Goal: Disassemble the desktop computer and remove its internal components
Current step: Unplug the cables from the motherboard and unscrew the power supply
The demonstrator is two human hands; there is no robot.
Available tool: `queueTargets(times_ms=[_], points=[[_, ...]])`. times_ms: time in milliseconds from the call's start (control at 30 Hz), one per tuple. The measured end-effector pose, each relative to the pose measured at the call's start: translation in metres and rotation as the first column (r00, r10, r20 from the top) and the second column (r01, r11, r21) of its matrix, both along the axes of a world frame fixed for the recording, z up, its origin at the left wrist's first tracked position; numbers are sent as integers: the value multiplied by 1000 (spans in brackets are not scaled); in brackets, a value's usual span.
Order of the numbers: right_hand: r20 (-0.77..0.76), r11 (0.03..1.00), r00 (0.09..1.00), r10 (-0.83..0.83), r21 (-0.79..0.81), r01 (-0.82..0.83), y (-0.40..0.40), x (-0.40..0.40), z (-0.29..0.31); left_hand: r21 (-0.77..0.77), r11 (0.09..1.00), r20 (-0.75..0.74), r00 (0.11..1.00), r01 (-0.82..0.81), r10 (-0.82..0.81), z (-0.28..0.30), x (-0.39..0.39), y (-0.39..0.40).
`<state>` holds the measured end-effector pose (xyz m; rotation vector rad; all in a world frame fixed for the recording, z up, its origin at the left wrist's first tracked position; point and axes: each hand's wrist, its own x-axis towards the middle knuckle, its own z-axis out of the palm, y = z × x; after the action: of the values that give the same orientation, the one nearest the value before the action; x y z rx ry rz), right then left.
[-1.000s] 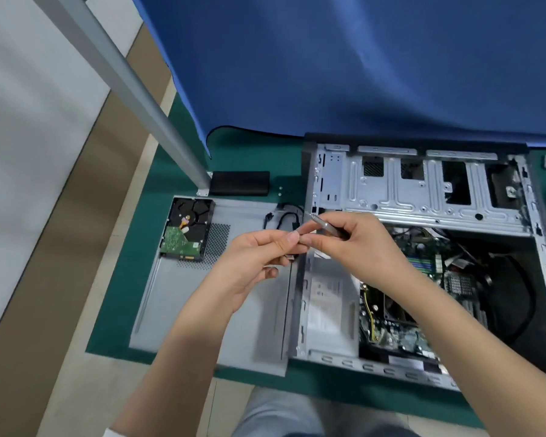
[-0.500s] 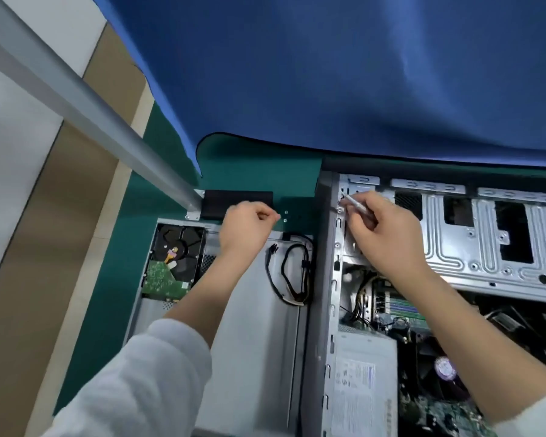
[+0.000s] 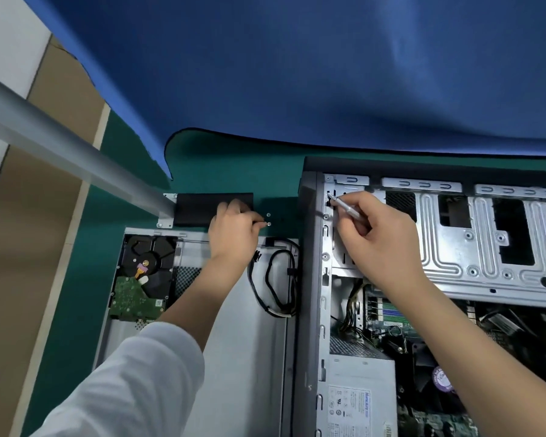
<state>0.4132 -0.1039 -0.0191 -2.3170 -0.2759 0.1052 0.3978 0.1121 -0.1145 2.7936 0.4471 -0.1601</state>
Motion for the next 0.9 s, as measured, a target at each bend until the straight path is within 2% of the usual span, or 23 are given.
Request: queueTargets(times_ms=[133,267,333,400,467,567,633,767,900], points=[[2,1000,1000,8,17,-8,-1,0,1,-46,999,15,1000,-27,27,10,-12,-2],[-58,996,998,18,88,-12,-3,-9,11,-214,976,67,996,-48,64,32,-36,-10],[-69,996,996,50,83,-44,-10,-25,21,-380,923,60,994,-63,93,48,-53,-22],[-91,991,989,116,71,-109,-20,-48,31,-561,819,23,987,-121,162,66,-75,-40],[-142,981,972,185,92,-174,-31,-74,41,-655,742,4,982,-141,190,81,-102,-62],[-181,967,950,253,70,-244,-49,-111,52,-671,736,43,985,-95,167,97,-147,-94],[-207,962,939,274,59,-268,-58,-134,55,-715,692,53,978,-103,201,102,-174,-112],[-344,963,901,264,44,-265,-76,-173,55,-719,674,30,961,-170,274,103,-218,-134],[-414,966,873,257,71,-250,-86,-210,52,-736,662,71,958,-138,279,103,-252,-143]])
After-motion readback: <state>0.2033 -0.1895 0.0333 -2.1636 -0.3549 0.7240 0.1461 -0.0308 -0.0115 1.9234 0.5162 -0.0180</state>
